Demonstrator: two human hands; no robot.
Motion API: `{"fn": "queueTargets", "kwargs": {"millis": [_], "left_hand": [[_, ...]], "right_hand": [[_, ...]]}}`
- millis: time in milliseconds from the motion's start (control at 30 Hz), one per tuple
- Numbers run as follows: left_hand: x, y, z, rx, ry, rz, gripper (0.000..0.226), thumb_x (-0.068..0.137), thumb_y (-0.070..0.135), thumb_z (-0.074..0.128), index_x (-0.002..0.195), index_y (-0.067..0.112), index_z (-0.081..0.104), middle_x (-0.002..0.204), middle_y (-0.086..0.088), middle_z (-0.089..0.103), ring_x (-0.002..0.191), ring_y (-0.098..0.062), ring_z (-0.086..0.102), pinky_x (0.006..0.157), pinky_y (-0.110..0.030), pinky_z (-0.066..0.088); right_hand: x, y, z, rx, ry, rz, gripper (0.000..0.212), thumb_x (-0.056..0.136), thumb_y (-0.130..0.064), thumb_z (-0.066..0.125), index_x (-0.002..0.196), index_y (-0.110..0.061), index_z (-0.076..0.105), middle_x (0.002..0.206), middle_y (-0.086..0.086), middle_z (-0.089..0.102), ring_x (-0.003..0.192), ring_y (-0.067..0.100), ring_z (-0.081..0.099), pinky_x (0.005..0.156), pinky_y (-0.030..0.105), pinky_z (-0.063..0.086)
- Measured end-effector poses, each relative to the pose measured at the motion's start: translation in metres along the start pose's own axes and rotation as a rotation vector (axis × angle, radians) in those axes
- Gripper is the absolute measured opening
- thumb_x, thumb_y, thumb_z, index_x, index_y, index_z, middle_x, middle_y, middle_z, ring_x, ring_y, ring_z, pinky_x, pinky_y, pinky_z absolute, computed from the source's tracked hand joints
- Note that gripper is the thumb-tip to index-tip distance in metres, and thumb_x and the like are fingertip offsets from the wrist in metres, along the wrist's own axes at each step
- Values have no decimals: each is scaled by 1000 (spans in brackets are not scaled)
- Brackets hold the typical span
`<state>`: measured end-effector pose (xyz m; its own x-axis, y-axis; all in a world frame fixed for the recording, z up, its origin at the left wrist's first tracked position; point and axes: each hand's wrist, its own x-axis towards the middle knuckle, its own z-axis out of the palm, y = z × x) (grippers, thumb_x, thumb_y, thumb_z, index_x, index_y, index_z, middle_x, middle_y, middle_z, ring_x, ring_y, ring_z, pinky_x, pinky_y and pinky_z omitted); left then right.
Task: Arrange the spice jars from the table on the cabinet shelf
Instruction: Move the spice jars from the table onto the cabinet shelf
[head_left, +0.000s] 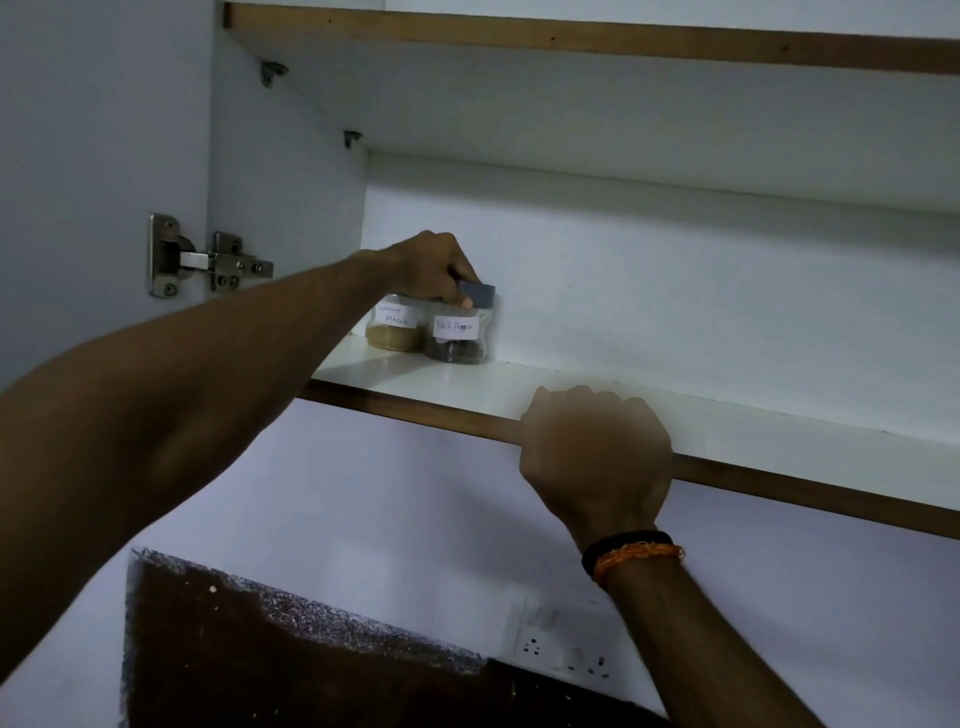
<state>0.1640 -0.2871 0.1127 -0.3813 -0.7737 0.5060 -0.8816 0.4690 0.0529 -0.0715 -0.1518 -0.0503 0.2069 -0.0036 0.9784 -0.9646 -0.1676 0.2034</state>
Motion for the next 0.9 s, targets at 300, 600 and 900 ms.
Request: {"fn": "queueTargets", "kwargs": {"millis": [300,600,900], "left_hand": [[6,1,1,81,-9,-13,36,89,24,74,123,12,71,114,-6,75,87,-15,61,79,-28,48],[-3,3,6,-6,17,-57,45,88,22,74,131,13,66,132,-6,67,116,-24,60,97,-35,44],[-45,15,-16,3,109,-73,73,88,28,75,152,22,39,160,-4,37,148,-27,30,121,-45,22]], "right_hand": [[-1,0,1,-25,-14,6,49,98,-30,42,53,-13,54,48,3,51,44,21,43,55,28,37],[2,-2,-1,-45,-29,27,48,97,-28,42,53,-14,52,49,3,50,46,22,42,54,30,35],[8,-4,-18,-133,-230,-44,44,101,-18,28,63,-13,51,59,7,50,55,26,37,56,36,31]]}}
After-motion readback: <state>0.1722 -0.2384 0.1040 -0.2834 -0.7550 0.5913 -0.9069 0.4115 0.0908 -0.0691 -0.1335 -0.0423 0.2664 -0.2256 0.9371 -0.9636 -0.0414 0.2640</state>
